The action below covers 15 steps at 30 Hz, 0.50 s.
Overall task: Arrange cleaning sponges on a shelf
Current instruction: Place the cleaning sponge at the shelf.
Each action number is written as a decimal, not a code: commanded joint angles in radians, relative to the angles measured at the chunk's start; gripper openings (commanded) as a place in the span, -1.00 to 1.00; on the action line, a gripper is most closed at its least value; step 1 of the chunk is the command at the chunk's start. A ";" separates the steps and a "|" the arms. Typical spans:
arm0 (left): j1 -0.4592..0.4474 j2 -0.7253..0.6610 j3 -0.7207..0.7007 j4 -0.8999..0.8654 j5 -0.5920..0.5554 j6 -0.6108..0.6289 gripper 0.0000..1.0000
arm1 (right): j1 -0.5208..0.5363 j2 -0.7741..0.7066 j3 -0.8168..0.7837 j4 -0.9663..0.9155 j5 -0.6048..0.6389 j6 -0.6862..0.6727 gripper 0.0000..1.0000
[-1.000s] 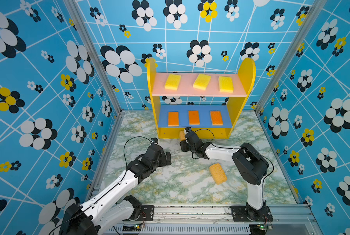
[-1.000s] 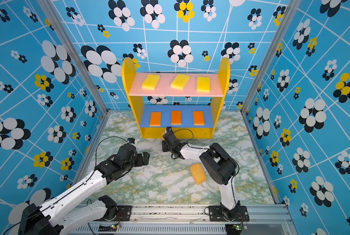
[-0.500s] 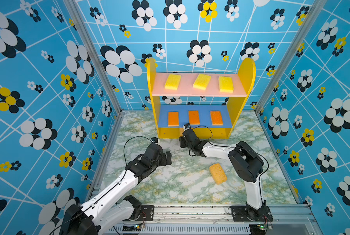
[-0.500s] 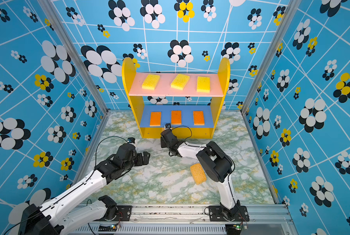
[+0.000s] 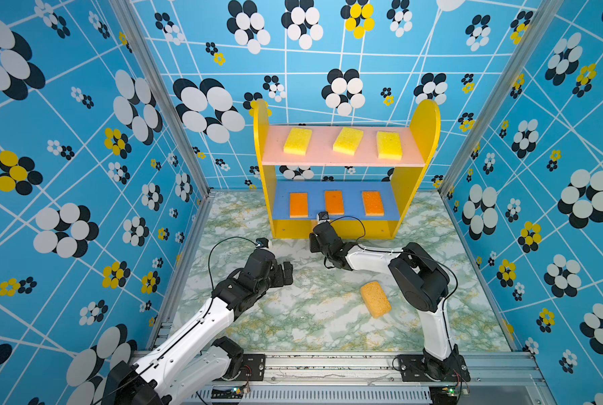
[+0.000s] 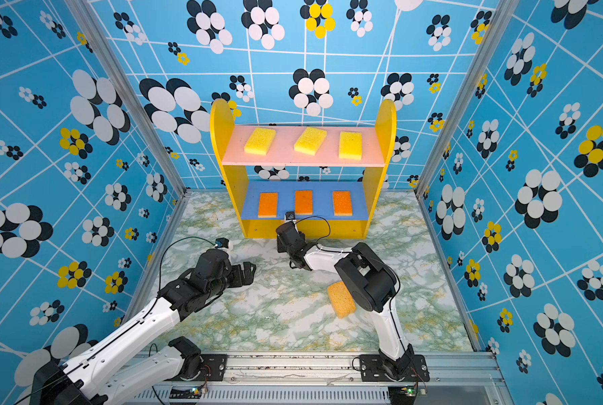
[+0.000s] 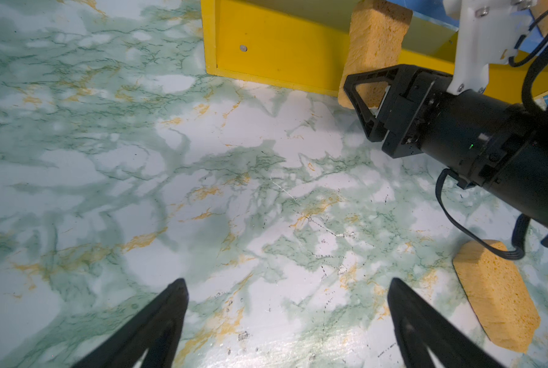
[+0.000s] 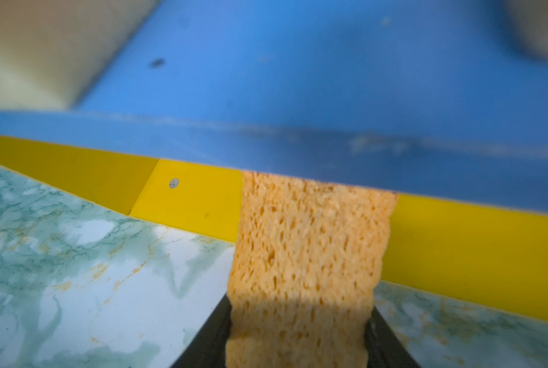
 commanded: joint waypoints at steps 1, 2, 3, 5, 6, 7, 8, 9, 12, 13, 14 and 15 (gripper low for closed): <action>0.010 -0.014 -0.011 -0.009 0.009 0.014 0.98 | -0.001 0.027 0.037 0.024 0.038 0.007 0.01; 0.011 -0.014 -0.010 -0.010 0.009 0.016 0.98 | -0.001 0.028 0.038 0.026 0.041 0.007 0.01; 0.010 -0.015 -0.009 -0.009 0.010 0.016 0.98 | -0.001 0.030 0.041 0.027 0.046 0.009 0.02; 0.013 -0.017 -0.010 -0.010 0.010 0.015 0.98 | -0.001 0.034 0.046 0.029 0.052 0.010 0.02; 0.013 -0.017 -0.010 -0.010 0.010 0.016 0.98 | 0.000 0.037 0.048 0.029 0.053 0.010 0.02; 0.013 -0.017 -0.010 -0.010 0.010 0.015 0.98 | 0.000 0.038 0.050 0.033 0.055 0.012 0.03; 0.013 -0.017 -0.011 -0.009 0.010 0.016 0.98 | -0.001 0.041 0.053 0.033 0.058 0.013 0.03; 0.013 -0.017 -0.011 -0.009 0.010 0.015 0.98 | 0.000 0.045 0.054 0.036 0.059 0.014 0.03; 0.014 -0.017 -0.011 -0.009 0.010 0.015 0.98 | -0.001 0.056 0.061 0.042 0.051 0.017 0.04; 0.014 -0.017 -0.012 -0.010 0.009 0.016 0.98 | 0.000 0.061 0.067 0.040 0.050 0.017 0.04; 0.015 -0.017 -0.012 -0.008 0.010 0.015 0.98 | -0.002 0.064 0.073 0.041 0.048 0.017 0.04; 0.016 -0.017 -0.014 -0.008 0.010 0.016 0.98 | -0.002 0.066 0.074 0.040 0.050 0.018 0.05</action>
